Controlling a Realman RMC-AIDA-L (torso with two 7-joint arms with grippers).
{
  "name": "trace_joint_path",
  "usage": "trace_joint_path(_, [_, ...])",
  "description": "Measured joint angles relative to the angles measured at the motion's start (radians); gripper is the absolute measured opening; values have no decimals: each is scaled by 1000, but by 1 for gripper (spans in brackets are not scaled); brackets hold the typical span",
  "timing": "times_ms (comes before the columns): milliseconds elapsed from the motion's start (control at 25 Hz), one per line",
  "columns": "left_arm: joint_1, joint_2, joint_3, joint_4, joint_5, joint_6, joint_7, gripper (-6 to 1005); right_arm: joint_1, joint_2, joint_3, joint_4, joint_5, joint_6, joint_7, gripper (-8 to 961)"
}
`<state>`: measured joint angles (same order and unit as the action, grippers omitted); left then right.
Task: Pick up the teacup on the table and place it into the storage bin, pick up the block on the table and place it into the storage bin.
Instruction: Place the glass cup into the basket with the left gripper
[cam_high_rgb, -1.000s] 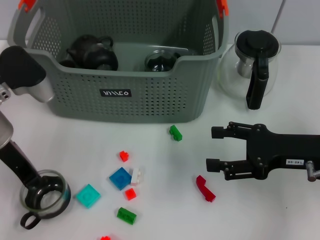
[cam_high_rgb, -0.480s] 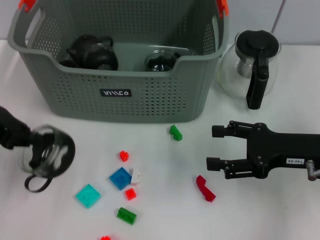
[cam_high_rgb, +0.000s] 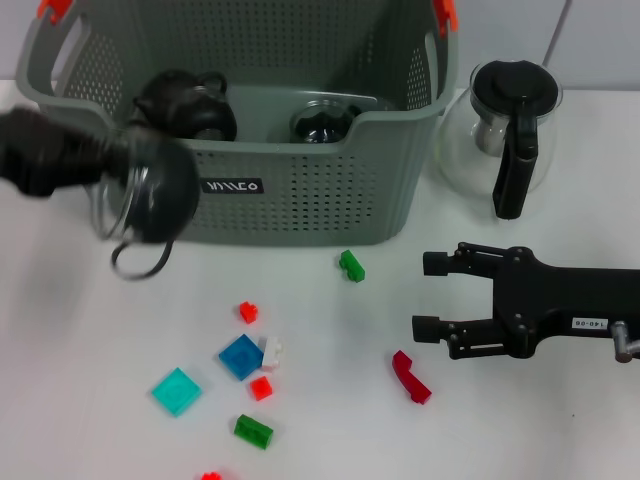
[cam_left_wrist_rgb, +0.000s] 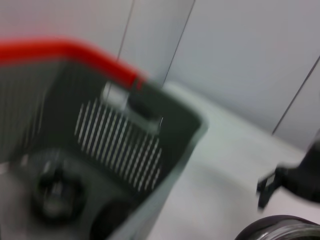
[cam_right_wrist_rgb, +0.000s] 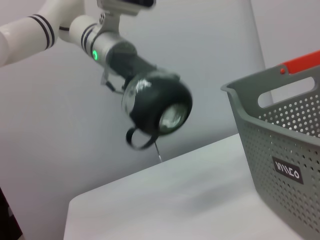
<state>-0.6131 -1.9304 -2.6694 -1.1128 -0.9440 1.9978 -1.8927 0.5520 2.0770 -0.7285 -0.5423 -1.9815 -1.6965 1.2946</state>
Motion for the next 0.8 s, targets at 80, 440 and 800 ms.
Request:
trace_joint_path(80, [-13,-5,-9,-5,-52,-20,-5,37,-1,0,0,2,0,0,0,940])
trace_joint_path(440, [-117,-43,92,-62,-193,-293,-99,37,-3,-1,0,13,6,-16,0,939])
trace_joint_path(800, [-215,-43,348,-24,2,-704,-199,36,-6,-3,4,12,6,-23,0,939])
